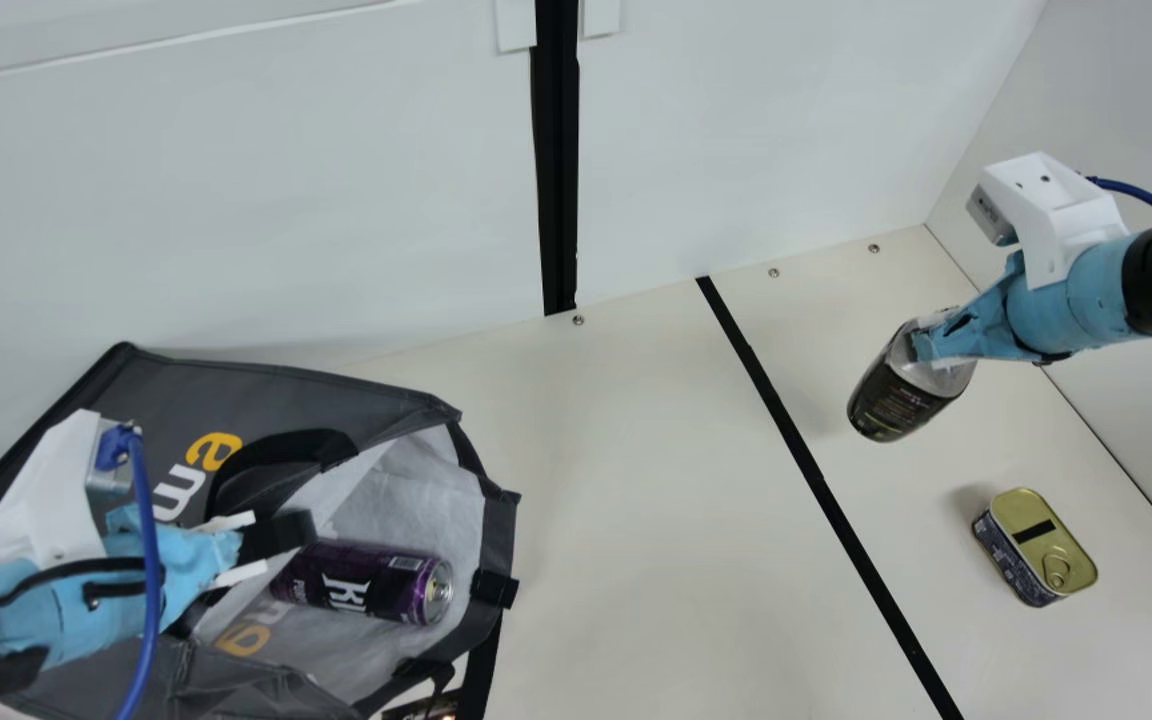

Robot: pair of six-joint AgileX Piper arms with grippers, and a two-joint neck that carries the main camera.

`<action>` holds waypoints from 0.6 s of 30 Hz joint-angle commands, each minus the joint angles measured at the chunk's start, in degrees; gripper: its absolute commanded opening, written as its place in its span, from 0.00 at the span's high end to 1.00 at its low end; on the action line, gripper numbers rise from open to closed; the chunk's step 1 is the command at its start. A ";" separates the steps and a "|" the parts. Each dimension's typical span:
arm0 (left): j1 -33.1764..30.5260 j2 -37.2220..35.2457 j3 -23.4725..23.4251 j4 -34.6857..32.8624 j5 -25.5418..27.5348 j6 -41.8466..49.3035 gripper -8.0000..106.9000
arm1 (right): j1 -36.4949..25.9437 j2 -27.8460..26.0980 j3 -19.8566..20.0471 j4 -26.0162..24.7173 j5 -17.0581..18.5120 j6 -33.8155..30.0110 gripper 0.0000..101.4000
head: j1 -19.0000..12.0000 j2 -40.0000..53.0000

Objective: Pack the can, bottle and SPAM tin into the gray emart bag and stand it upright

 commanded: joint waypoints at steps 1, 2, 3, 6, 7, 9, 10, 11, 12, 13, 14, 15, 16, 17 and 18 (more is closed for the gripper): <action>0.00 0.00 0.00 0.00 0.00 0.00 1.00 | 0.27 -1.18 1.41 0.51 -0.10 -0.72 1.00 | -1.30 -0.05; 0.00 0.00 0.00 0.00 0.00 0.00 1.00 | 0.44 -1.76 2.01 0.68 -0.10 -1.10 1.00 | -1.30 -0.05; 0.00 0.00 0.00 0.00 0.00 0.00 1.00 | 0.61 -2.35 2.61 0.88 -0.10 -1.50 1.00 | -1.30 -0.05; 0.00 0.00 0.00 0.00 0.00 0.00 1.00 | 1.16 -4.06 4.31 1.46 -0.10 -2.71 1.00 | -1.30 -0.05; 0.00 0.00 0.00 0.00 0.00 0.00 1.00 | 1.36 -4.64 4.85 1.65 -0.10 -3.09 1.00 | -1.30 -0.05; 0.00 0.00 0.00 0.00 0.00 0.00 1.00 | 1.80 -5.81 5.89 2.01 -0.10 -3.81 1.00 | -1.30 -0.05; 0.00 0.00 0.00 0.00 0.00 0.00 1.00 | 2.02 -6.37 6.39 2.17 -0.10 -4.13 1.00 | -1.30 -0.05; 0.00 0.00 0.00 0.00 0.00 0.00 1.00 | 2.29 -6.94 6.88 2.33 -0.10 -4.44 1.00 | -1.30 -0.05; 0.00 0.00 0.00 0.00 0.00 0.00 1.00 | 2.53 -7.54 7.38 2.48 -0.10 -4.74 1.00 | -1.30 -0.05; 0.00 0.00 0.00 0.00 0.00 0.00 1.00 | 2.79 -8.13 7.88 2.61 -0.10 -5.02 1.00 | -1.30 -0.05; 0.00 0.00 0.00 0.00 0.00 0.00 1.00 | 3.07 -8.70 8.35 2.74 -0.10 -5.26 1.00 | -1.30 -0.05; 0.00 0.00 0.00 0.00 0.00 0.00 1.00 | 3.38 -9.28 8.82 2.84 -0.10 -5.47 1.00 | -1.30 -0.05; 0.00 0.00 0.00 0.00 0.00 0.00 1.00 | 3.72 -9.87 9.29 2.95 -0.10 -5.64 1.00 | -1.30 -0.05; 0.00 0.00 0.00 0.00 0.00 0.00 1.00 | 4.06 -10.44 9.75 3.05 -0.10 -5.81 1.00 | -1.30 -0.05; 0.00 0.00 0.00 0.00 0.00 0.00 1.00 | 4.43 -11.03 10.21 3.14 -0.10 -5.95 1.00 | -1.30 -0.05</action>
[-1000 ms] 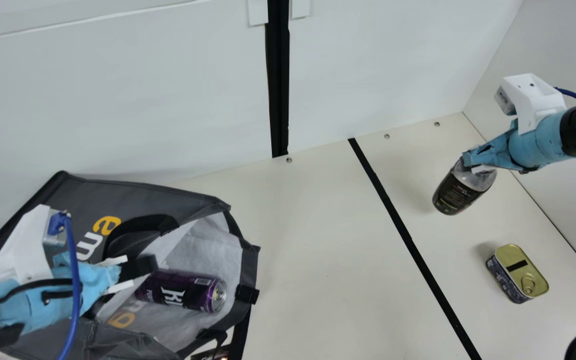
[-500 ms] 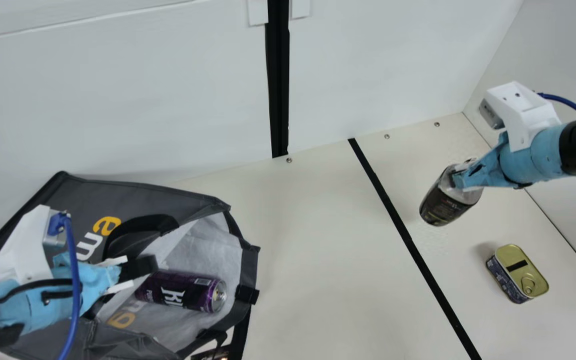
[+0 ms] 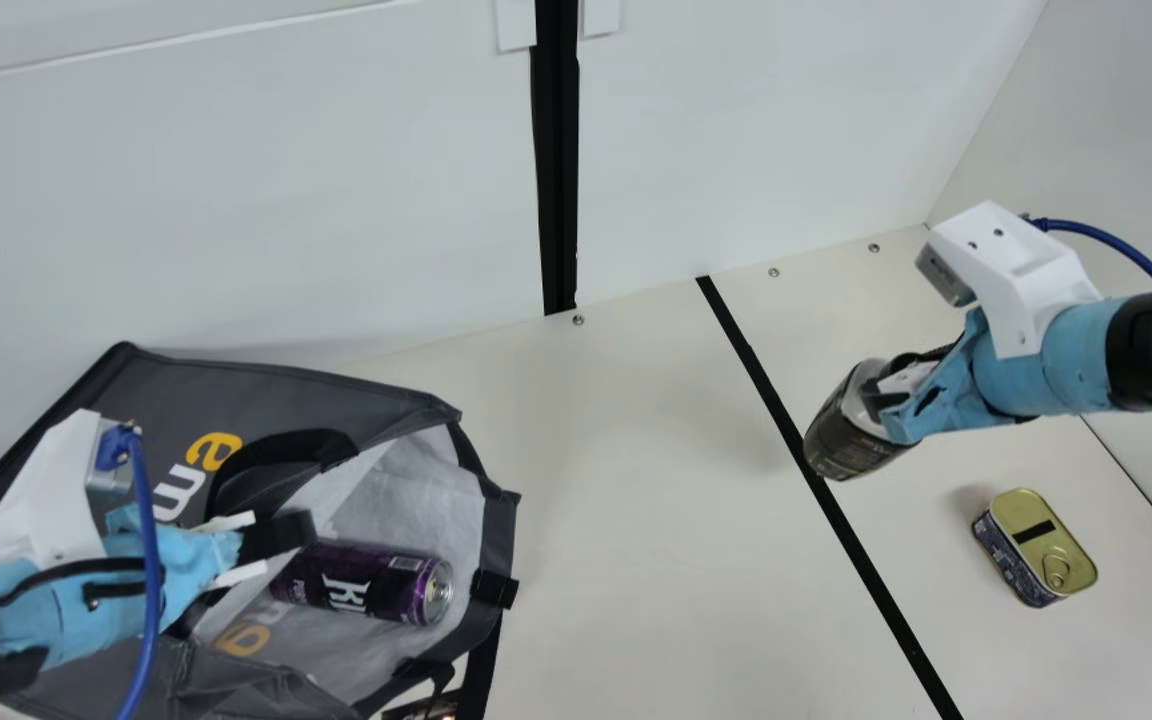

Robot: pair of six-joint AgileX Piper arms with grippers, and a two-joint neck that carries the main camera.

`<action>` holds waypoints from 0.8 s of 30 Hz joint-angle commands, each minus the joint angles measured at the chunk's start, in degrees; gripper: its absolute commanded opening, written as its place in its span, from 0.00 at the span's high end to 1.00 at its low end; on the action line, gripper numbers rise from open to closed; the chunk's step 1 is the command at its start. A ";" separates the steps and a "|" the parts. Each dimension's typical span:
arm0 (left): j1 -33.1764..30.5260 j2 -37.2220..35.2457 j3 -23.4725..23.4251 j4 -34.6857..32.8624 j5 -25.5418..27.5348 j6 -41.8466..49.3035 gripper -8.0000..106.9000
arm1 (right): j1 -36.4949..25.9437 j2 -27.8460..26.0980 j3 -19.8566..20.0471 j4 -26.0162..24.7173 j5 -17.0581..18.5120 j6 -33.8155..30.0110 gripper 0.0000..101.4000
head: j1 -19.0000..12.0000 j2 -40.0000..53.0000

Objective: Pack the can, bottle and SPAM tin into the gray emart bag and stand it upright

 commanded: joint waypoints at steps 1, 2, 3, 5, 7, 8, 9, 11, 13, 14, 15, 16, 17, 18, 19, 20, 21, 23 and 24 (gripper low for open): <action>0.00 0.00 0.00 0.00 0.00 0.00 1.00 | 0.66 -1.20 0.87 0.18 -0.02 -0.19 1.00 | -1.30 -0.05; 0.00 0.00 0.00 0.00 0.00 0.00 1.00 | 1.06 -1.78 1.31 0.24 -0.02 -0.26 1.00 | -1.30 -0.05; 0.00 0.00 0.00 0.00 0.00 0.00 1.00 | 1.51 -2.36 1.75 0.27 -0.02 -0.28 1.00 | -1.30 -0.05; 0.00 0.00 0.00 0.00 0.00 0.00 1.00 | 2.45 -3.48 2.58 0.28 -0.02 -0.24 1.00 | -1.30 -0.05; 0.00 0.00 0.00 0.00 0.00 0.00 1.00 | 3.54 -4.59 3.39 0.20 -0.02 -0.10 1.00 | -1.30 -0.05; 0.00 0.00 0.00 0.00 0.00 0.00 1.00 | 4.11 -5.12 3.77 0.12 -0.02 0.01 1.00 | -1.30 -0.05; 0.00 0.00 0.00 0.00 0.00 0.00 1.00 | 4.67 -5.64 4.16 0.05 -0.02 0.07 1.00 | -1.30 -0.05; 0.00 0.00 0.00 0.00 0.00 0.00 1.00 | 5.95 -6.65 4.90 -0.18 -0.02 0.35 1.00 | -1.30 -0.05; 0.00 0.00 0.00 0.00 0.00 0.00 1.00 | 7.37 -7.62 5.62 -0.48 -0.02 0.70 1.00 | -1.30 -0.05; 0.00 0.00 0.00 0.00 0.00 0.00 1.00 | 8.06 -8.06 5.97 -0.62 -0.02 0.88 1.00 | -1.30 -0.05; 0.00 0.00 0.00 0.00 0.00 0.00 1.00 | 8.78 -8.47 6.33 -0.71 -0.02 1.04 1.00 | -1.30 -0.05; 0.00 0.00 0.00 0.00 0.00 0.00 1.00 | 9.53 -8.85 6.67 -0.82 -0.02 1.21 1.00 | -1.30 -0.05; 0.00 0.00 0.00 0.00 0.00 0.00 1.00 | 10.23 -9.20 7.01 -0.87 -0.02 1.32 1.00 | -1.30 -0.05; 0.00 0.00 0.00 0.00 0.00 0.00 1.00 | 10.94 -9.51 7.32 -0.91 -0.02 1.42 1.00 | -1.30 -0.05; 0.00 0.00 0.00 0.00 0.00 0.00 1.00 | 11.66 -9.82 7.62 -0.96 -0.02 1.53 1.00 | -1.30 -0.05; 0.00 0.00 0.00 0.00 0.00 0.00 1.00 | 12.38 -10.11 7.90 -1.01 -0.02 1.61 1.00 | -1.30 -0.05; 0.00 0.00 0.00 0.00 0.00 0.00 1.00 | 13.08 -10.36 8.14 -1.03 -0.02 1.64 1.00 | -1.30 -0.05; 0.00 0.00 0.00 0.00 0.00 0.00 1.00 | 14.49 -10.86 8.58 -1.08 -0.02 1.67 1.00 | -1.30 -0.05; 0.00 0.00 0.00 0.00 0.00 0.00 1.00 | 15.17 -11.08 8.76 -1.09 -0.02 1.64 1.00 | -1.30 -0.05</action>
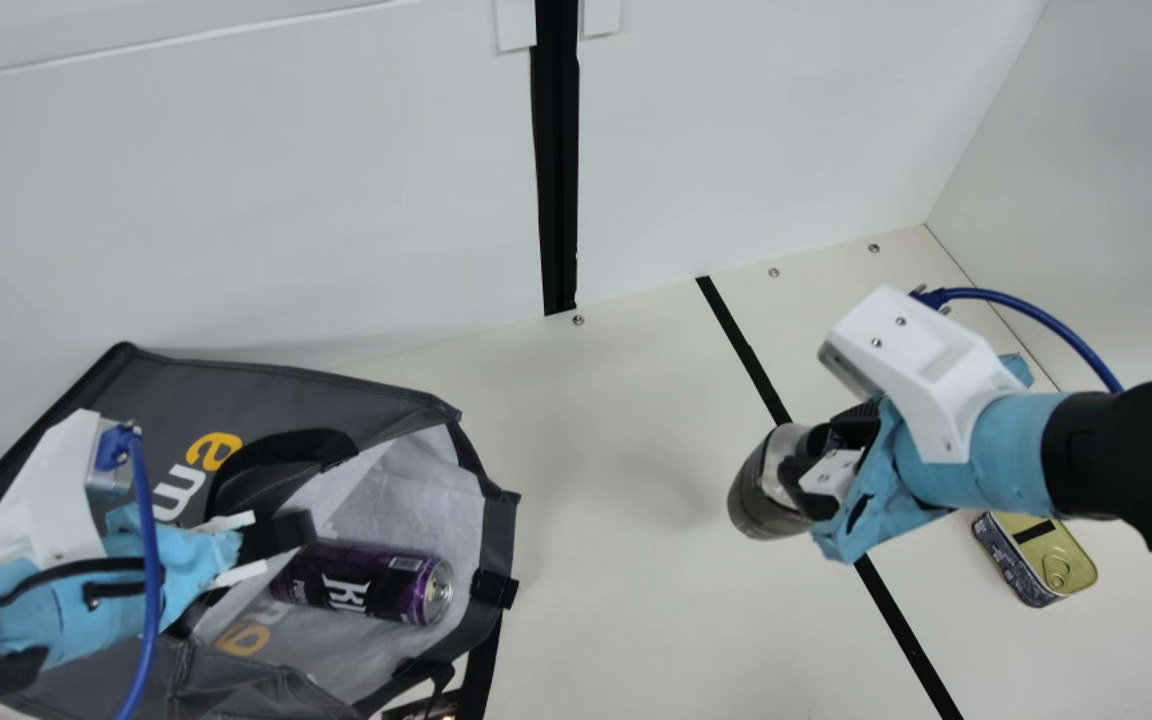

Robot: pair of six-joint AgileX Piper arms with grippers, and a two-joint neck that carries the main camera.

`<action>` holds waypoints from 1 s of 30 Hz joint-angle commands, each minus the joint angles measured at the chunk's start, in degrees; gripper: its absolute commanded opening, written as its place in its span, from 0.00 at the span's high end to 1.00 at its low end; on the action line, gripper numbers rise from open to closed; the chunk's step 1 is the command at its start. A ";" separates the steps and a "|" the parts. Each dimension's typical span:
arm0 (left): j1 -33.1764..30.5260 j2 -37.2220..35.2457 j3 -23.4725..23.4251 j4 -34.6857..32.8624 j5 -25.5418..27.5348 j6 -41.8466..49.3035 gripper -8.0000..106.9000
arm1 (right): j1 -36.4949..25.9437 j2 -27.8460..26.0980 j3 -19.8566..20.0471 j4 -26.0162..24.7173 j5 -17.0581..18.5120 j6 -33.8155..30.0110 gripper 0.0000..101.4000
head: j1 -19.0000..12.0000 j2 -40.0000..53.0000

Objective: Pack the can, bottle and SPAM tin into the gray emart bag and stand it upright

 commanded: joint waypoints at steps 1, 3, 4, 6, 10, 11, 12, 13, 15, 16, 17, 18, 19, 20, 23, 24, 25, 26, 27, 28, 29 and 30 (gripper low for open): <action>0.00 0.00 0.00 0.00 0.00 0.00 1.00 | 1.50 -0.34 0.35 -0.04 -0.07 -0.04 1.00 | -1.30 -0.05; 0.00 0.00 0.00 0.00 0.00 0.00 1.00 | 2.79 -0.77 0.75 0.11 -0.07 -0.31 1.00 | -1.30 -0.05; 0.00 0.00 0.00 0.00 0.00 0.00 1.00 | 3.44 -0.96 0.94 0.20 -0.07 -0.45 1.00 | -1.30 -0.05; 0.00 0.00 0.00 0.00 0.00 0.00 1.00 | 4.61 -1.35 1.32 0.46 -0.07 -0.87 1.00 | -1.30 -0.05; 0.00 0.00 0.00 0.00 0.00 0.00 1.00 | 6.92 -2.12 1.99 0.78 -0.07 -1.60 1.00 | -1.30 -0.05; 0.00 0.00 0.00 0.00 0.00 0.00 1.00 | 7.50 -2.35 2.21 0.85 -0.07 -1.77 1.00 | -1.30 -0.05; 0.00 0.00 0.00 0.00 0.00 0.00 1.00 | 8.00 -2.56 2.45 0.97 -0.07 -2.01 1.00 | -1.30 -0.05; 0.00 0.00 0.00 0.00 0.00 0.00 1.00 | 8.57 -2.78 2.69 1.06 -0.07 -2.16 1.00 | -1.30 -0.05; 0.00 0.00 0.00 0.00 0.00 0.00 1.00 | 9.66 -3.25 3.22 1.29 -0.07 -2.51 1.00 | -1.30 -0.05; 0.00 0.00 0.00 0.00 0.00 0.00 1.00 | 10.17 -3.47 3.50 1.45 -0.07 -2.71 1.00 | -1.30 -0.05; 0.00 0.00 0.00 0.00 0.00 0.00 1.00 | 10.75 -3.71 3.77 1.57 -0.07 -2.81 1.00 | -1.30 -0.05; 0.00 0.00 0.00 0.00 0.00 0.00 1.00 | 11.41 -3.95 4.02 1.65 -0.07 -2.82 1.00 | -1.30 -0.05; 0.00 0.00 0.00 0.00 0.00 0.00 1.00 | 12.04 -4.15 4.24 1.72 -0.07 -2.81 1.00 | -1.30 -0.05; 0.00 0.00 0.00 0.00 0.00 0.00 1.00 | 12.70 -4.40 4.48 1.76 -0.07 -2.75 1.00 | -1.30 -0.05; 0.00 0.00 0.00 0.00 0.00 0.00 1.00 | 14.46 -5.06 5.20 1.92 -0.07 -2.61 1.00 | -1.30 -0.05; 0.00 0.00 0.00 0.00 0.00 0.00 1.00 | 15.03 -5.27 5.40 1.94 -0.07 -2.54 1.00 | -1.30 -0.05; 0.00 0.00 0.00 0.00 0.00 0.00 1.00 | 15.51 -5.46 5.60 1.97 -0.07 -2.52 1.00 | -1.30 -0.05; 0.00 0.00 0.00 0.00 0.00 0.00 1.00 | 16.06 -5.66 5.78 1.96 -0.07 -2.42 1.00 | -1.30 -0.05; 0.00 0.00 0.00 0.00 0.00 0.00 1.00 | 16.58 -5.86 5.96 1.96 -0.07 -2.33 1.00 | -1.30 -0.05; 0.00 0.00 0.00 0.00 0.00 0.00 1.00 | 16.97 -6.03 6.14 2.01 -0.07 -2.35 1.00 | -1.30 -0.05; 0.00 0.00 0.00 0.00 0.00 0.00 1.00 | 17.45 -6.21 6.31 2.02 -0.07 -2.27 1.00 | -1.30 -0.05; 0.00 0.00 0.00 0.00 0.00 0.00 1.00 | 17.89 -6.39 6.50 2.08 -0.07 -2.24 1.00 | -1.30 -0.05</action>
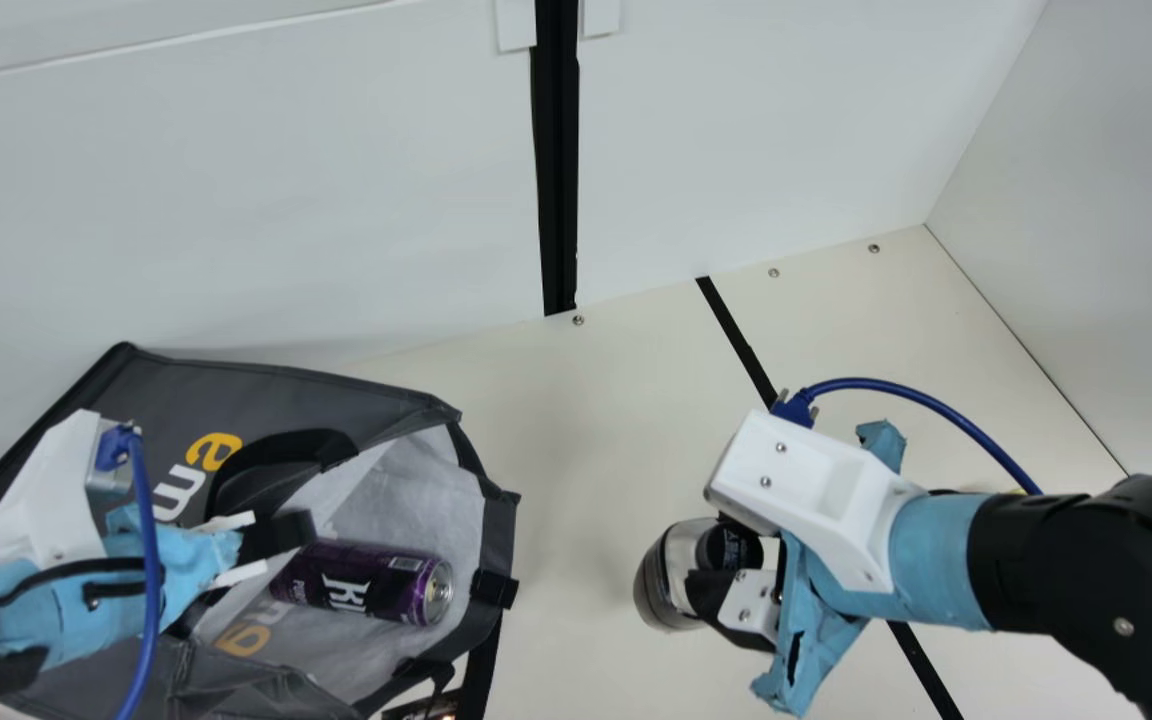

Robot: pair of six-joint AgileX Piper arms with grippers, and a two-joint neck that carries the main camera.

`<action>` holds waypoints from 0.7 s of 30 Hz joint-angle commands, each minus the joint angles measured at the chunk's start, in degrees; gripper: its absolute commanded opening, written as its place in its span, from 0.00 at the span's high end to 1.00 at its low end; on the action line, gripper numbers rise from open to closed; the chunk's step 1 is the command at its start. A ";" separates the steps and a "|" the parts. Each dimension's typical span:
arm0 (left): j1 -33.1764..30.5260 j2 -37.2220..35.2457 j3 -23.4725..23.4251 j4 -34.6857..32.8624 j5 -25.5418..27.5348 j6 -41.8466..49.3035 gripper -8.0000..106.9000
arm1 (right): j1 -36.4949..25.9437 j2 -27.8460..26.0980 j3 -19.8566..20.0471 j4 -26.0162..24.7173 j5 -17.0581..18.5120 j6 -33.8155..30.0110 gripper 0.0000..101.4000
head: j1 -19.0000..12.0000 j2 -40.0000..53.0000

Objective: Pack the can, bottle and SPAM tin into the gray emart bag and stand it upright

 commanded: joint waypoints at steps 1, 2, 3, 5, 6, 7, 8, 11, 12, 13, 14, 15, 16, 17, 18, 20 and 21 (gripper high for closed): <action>0.00 0.00 0.00 0.00 0.00 0.00 1.00 | 0.86 -0.24 0.27 0.09 0.03 0.21 1.00 | -1.30 -0.05; 0.00 0.00 0.00 0.00 0.00 0.00 1.00 | 1.30 -0.39 0.43 0.16 0.03 0.29 1.00 | -1.30 -0.05; 0.00 0.00 0.00 0.00 0.00 0.00 1.00 | 1.78 -0.57 0.60 0.20 0.03 0.40 1.00 | -1.30 -0.05; 0.00 0.00 0.00 0.00 0.00 0.00 1.00 | 2.72 -0.91 0.87 0.26 0.03 0.65 1.00 | -1.30 -0.05; 0.00 0.00 0.00 0.00 0.00 0.00 1.00 | 3.23 -1.08 0.98 0.26 0.03 0.82 1.00 | -1.30 -0.05; 0.00 0.00 0.00 0.00 0.00 0.00 1.00 | 3.73 -1.28 1.10 0.30 0.03 1.00 1.00 | -1.30 -0.05; 0.00 0.00 0.00 0.00 0.00 0.00 1.00 | 4.21 -1.47 1.18 0.34 0.03 1.17 1.00 | -1.30 -0.05; 0.00 0.00 0.00 0.00 0.00 0.00 1.00 | 5.59 -2.16 1.26 0.75 0.03 1.67 1.00 | -1.30 -0.05; 0.00 0.00 0.00 0.00 0.00 0.00 1.00 | 6.07 -2.38 1.27 0.98 0.03 1.89 1.00 | -1.30 -0.05; 0.00 0.00 0.00 0.00 0.00 0.00 1.00 | 6.54 -2.63 1.22 1.18 0.03 2.20 1.00 | -1.30 -0.05; 0.00 0.00 0.00 0.00 0.00 0.00 1.00 | 6.84 -2.92 1.17 1.51 0.03 2.34 1.00 | -1.30 -0.05; 0.00 0.00 0.00 0.00 0.00 0.00 1.00 | 7.22 -3.18 1.11 1.86 0.03 2.61 1.00 | -1.30 -0.05; 0.00 0.00 0.00 0.00 0.00 0.00 1.00 | 7.55 -3.41 1.03 2.15 0.03 2.88 1.00 | -1.30 -0.05; 0.00 0.00 0.00 0.00 0.00 0.00 1.00 | 7.75 -3.66 0.93 2.50 0.03 3.03 1.00 | -1.30 -0.05; 0.00 0.00 0.00 0.00 0.00 0.00 1.00 | 8.10 -3.93 0.74 2.81 0.03 3.34 1.00 | -1.30 -0.05; 0.00 0.00 0.00 0.00 0.00 0.00 1.00 | 8.51 -4.38 0.42 3.70 0.03 3.74 1.00 | -1.30 -0.05; 0.00 0.00 0.00 0.00 0.00 0.00 1.00 | 8.68 -4.61 0.25 4.13 0.03 3.90 1.00 | -1.30 -0.05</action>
